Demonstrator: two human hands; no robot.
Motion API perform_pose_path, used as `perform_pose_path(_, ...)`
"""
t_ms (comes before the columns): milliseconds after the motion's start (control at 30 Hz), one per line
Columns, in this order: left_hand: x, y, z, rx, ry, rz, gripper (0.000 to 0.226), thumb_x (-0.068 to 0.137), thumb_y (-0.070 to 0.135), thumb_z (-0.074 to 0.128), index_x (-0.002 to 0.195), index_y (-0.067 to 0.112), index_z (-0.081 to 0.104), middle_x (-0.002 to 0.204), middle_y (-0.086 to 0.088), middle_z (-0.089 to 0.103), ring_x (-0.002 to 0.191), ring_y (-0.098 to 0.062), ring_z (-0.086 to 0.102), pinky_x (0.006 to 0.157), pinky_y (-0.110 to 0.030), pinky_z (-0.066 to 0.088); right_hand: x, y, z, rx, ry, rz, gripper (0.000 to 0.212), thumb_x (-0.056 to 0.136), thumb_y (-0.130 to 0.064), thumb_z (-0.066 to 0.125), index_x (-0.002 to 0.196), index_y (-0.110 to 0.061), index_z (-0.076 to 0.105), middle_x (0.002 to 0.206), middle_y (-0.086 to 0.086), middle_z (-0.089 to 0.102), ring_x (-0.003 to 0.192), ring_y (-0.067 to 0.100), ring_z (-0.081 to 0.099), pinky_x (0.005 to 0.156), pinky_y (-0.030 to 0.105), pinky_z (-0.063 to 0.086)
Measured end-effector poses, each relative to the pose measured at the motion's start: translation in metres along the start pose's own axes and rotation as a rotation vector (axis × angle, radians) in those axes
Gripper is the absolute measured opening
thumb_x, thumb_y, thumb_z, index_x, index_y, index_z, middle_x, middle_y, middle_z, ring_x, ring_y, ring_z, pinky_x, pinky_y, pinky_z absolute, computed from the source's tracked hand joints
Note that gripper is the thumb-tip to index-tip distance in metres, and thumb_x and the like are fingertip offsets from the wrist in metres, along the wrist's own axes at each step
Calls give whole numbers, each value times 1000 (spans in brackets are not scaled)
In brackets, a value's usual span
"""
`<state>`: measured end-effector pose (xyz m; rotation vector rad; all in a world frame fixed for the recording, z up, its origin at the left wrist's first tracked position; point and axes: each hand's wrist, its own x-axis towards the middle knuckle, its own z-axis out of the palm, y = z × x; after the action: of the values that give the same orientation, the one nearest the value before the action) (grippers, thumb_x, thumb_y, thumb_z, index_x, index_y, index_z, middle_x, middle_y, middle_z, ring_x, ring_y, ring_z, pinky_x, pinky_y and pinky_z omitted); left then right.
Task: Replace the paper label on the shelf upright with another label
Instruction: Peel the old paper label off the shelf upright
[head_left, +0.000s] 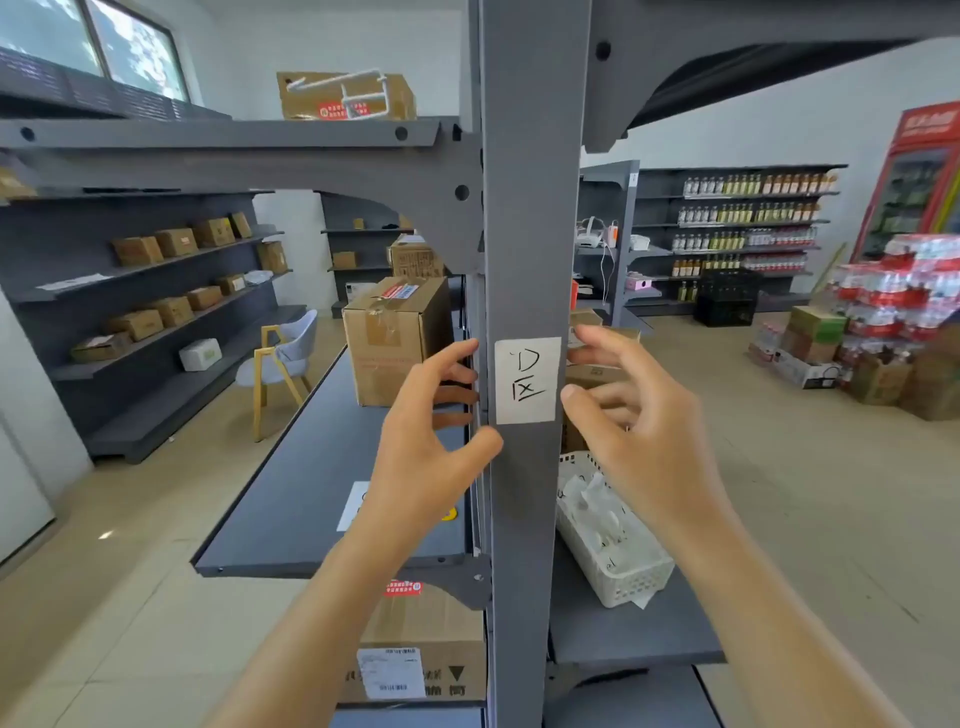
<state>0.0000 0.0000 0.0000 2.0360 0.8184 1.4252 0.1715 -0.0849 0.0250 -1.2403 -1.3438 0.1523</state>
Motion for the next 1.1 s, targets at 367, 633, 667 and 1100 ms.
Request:
perform_pose_path(367,-1,1,5,-52,99,-36,64,76,25,81,132,38,52,114,11,69,104,-16,66,84,-31,61,10,7,-4,44,-46,-17,44,93,-14,68,134,-26,60,111,-9,74,83,4,73,64,19,60)
perform_pose_path(633,13,18,7,-87,194,33,52,89,15,70,136,32,55,120,9,67,110,-14,65,86,-23,56,23,6,-8,35,-1,-111,30,94,-15,69,122,-24,70,107,-18,73,80,7,72,65,12,56)
perform_pose_path(667,15,21,7,-96,203,41,49,91,14,67,135,33,57,121,9,67,112,-13,64,87,-23,57,26,5,-8,30,11,-125,26,93,-15,69,118,-22,72,103,-16,75,77,9,72,65,16,59)
perform_pose_path(1100,25,43,-8,70,257,157,32,86,21,65,117,22,71,98,23,70,86,18,68,68,-7,55,54,-1,-18,-118,108,-402,15,83,-10,80,97,-13,83,77,-7,78,65,5,74,68,20,62)
